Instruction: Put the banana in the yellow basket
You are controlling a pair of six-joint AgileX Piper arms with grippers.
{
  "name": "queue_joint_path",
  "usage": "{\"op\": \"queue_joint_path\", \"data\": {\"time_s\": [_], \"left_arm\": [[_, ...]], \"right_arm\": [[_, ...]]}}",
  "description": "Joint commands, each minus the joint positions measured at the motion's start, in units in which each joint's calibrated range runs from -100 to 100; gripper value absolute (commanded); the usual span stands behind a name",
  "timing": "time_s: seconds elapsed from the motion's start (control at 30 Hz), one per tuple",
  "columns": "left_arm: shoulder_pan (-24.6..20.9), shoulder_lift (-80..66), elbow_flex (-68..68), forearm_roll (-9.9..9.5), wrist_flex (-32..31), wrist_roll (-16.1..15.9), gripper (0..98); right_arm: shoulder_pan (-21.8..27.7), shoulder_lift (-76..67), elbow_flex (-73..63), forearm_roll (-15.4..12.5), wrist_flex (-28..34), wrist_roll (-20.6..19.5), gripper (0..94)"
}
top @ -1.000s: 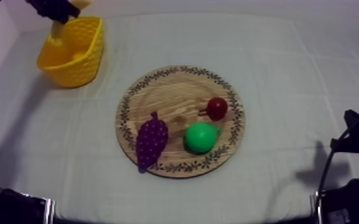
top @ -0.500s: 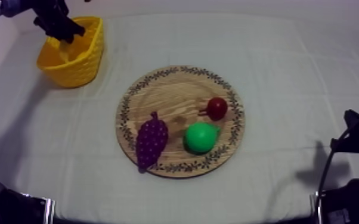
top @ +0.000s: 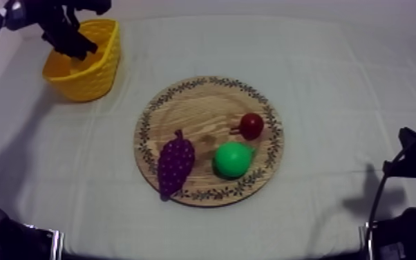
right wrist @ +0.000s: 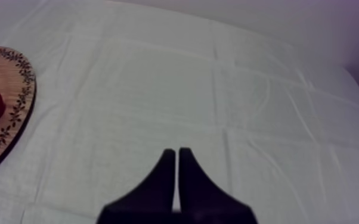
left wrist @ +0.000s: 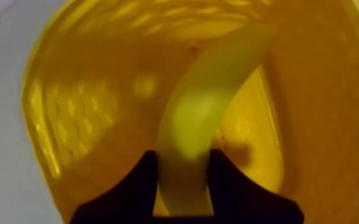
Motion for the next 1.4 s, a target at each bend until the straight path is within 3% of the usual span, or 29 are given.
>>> {"op": "queue_joint_path", "data": {"time_s": [0.0,0.23,0.37,0.5,0.63,0.8,1.07,1.27,1.37], "left_arm": [[-0.1,-0.6,0.4,0.59,-0.1,-0.7,41.6],[0.2,-3.8,3.5,1.46,-0.9,-1.3,48.2],[0.0,-7.4,7.8,2.58,-4.8,-1.4,32.6],[-0.7,-13.8,15.2,5.98,-10.1,-4.1,10.4],[0.0,-23.8,26.6,7.60,-16.8,-5.3,2.6],[1.6,-39.0,41.1,7.79,-23.3,-4.1,0.5],[2.0,-64.3,59.5,8.28,-26.9,-2.2,0.1],[1.1,-83.3,73.0,10.33,-29.5,-2.6,0.1],[-0.2,-92.8,80.1,12.63,-29.7,-3.8,0.1]], "right_arm": [[0.0,0.0,0.0,0.0,0.0,0.0,0.3],[0.0,0.0,0.0,0.0,0.0,0.0,0.3],[0.0,0.0,0.0,0.0,0.0,0.0,0.3],[0.0,0.0,0.0,0.0,0.0,0.0,0.3],[0.0,0.0,0.0,0.0,0.0,0.0,0.3],[0.0,0.0,0.0,0.0,0.0,-0.1,0.3],[0.0,0.0,0.0,0.0,0.0,0.0,0.3],[0.0,0.0,0.0,0.0,0.0,0.0,0.3],[0.0,0.0,0.0,0.0,0.0,0.0,0.3]]}}
